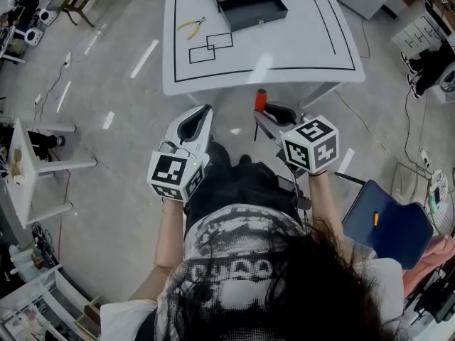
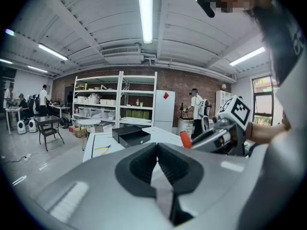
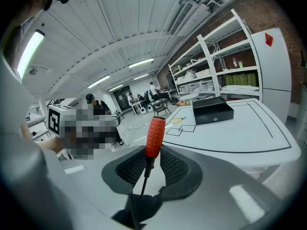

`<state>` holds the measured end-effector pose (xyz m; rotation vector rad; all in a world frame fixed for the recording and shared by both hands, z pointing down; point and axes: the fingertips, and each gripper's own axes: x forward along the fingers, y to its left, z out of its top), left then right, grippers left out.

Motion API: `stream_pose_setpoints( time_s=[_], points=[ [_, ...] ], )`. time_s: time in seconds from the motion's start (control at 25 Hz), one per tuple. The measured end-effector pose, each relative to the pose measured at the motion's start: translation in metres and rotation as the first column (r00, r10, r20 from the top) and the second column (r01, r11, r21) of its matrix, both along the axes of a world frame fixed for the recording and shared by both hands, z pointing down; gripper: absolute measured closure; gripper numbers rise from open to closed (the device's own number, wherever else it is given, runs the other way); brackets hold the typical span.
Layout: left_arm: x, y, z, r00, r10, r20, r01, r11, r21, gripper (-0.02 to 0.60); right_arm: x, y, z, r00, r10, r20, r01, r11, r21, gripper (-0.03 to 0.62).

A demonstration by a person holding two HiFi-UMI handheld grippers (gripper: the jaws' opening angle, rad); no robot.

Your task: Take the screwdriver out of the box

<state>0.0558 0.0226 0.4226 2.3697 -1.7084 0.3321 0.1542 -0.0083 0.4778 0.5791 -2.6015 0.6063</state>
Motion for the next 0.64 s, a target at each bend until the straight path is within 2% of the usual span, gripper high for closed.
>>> stream_pose_setpoints(
  time_s=[0.64],
  points=[
    [0.007, -0.016, -0.005, 1.0, 0.013, -0.001, -0.012, 1.0, 0.021, 0.581, 0.01, -0.022, -0.002, 1.0, 0.021, -0.008, -0.021, 1.0, 0.018, 0.496]
  ],
)
